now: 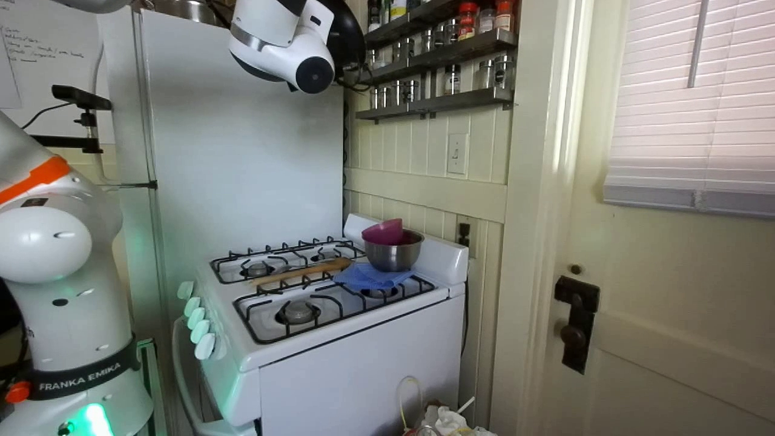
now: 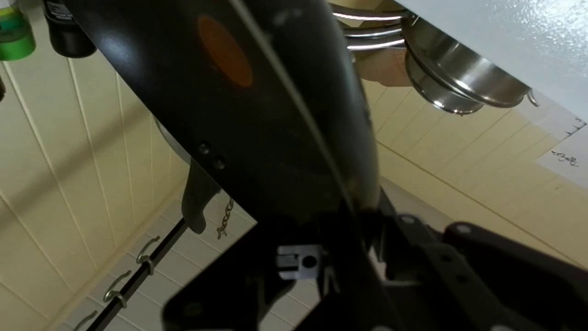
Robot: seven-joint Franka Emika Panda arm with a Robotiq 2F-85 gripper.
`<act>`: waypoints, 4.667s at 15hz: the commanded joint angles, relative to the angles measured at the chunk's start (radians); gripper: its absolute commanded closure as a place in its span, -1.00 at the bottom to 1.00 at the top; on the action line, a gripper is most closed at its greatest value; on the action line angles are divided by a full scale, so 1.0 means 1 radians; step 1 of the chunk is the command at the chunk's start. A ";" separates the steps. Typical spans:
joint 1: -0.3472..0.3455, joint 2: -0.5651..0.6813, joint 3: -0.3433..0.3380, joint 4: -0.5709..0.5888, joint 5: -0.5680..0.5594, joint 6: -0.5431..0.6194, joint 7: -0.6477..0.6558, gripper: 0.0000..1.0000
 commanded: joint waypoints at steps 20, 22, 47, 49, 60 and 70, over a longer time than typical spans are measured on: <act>0.011 0.023 0.022 0.038 0.003 0.025 0.065 0.96; 0.013 0.044 0.025 0.052 0.029 0.039 0.056 0.96; 0.094 0.099 0.138 0.269 0.260 0.298 -0.025 0.96; 0.094 0.107 0.137 0.294 0.280 0.322 -0.031 0.96; 0.104 0.129 0.139 0.325 0.315 0.346 -0.045 0.96; 0.101 0.131 0.131 0.308 0.321 0.329 -0.068 0.96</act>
